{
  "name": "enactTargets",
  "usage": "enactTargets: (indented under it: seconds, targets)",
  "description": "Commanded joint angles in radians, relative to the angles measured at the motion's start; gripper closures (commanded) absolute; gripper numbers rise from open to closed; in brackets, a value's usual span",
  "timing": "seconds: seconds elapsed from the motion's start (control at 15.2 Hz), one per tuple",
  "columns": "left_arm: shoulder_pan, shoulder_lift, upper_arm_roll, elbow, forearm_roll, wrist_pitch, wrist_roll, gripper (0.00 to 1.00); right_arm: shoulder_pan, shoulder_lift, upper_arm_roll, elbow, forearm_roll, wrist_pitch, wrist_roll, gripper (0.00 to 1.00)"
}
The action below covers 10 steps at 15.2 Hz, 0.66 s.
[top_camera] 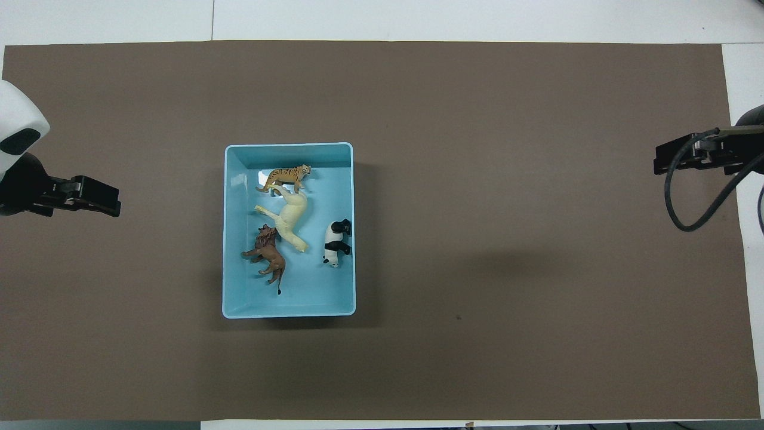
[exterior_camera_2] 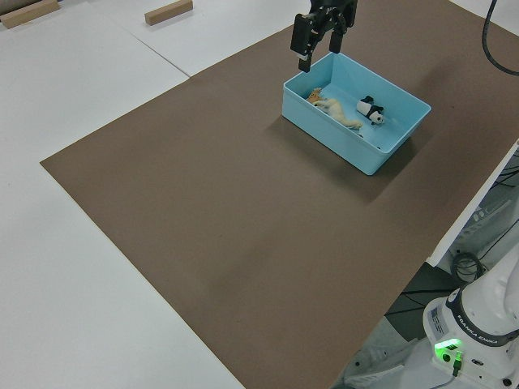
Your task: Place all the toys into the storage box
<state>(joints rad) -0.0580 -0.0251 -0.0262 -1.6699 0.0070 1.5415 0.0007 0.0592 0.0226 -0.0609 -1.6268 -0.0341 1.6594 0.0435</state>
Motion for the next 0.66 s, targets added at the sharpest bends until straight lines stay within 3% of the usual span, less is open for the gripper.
enactTargets:
  seconds: [0.0, 0.26, 0.59]
  targets:
    - [0.012, 0.013, -0.005, 0.019, -0.007, -0.012, 0.01, 0.0, -0.01, -0.049, 0.012, -0.077, -0.003, 0.046, -0.001, 0.0]
    - [0.01, 0.011, -0.005, 0.019, -0.007, -0.009, 0.01, 0.0, -0.035, -0.027, 0.019, -0.01, 0.014, -0.035, -0.004, 0.0]
    - [0.015, 0.011, -0.003, 0.018, -0.009, 0.002, 0.015, 0.0, -0.036, -0.027, 0.021, -0.004, 0.02, -0.055, -0.005, 0.0]
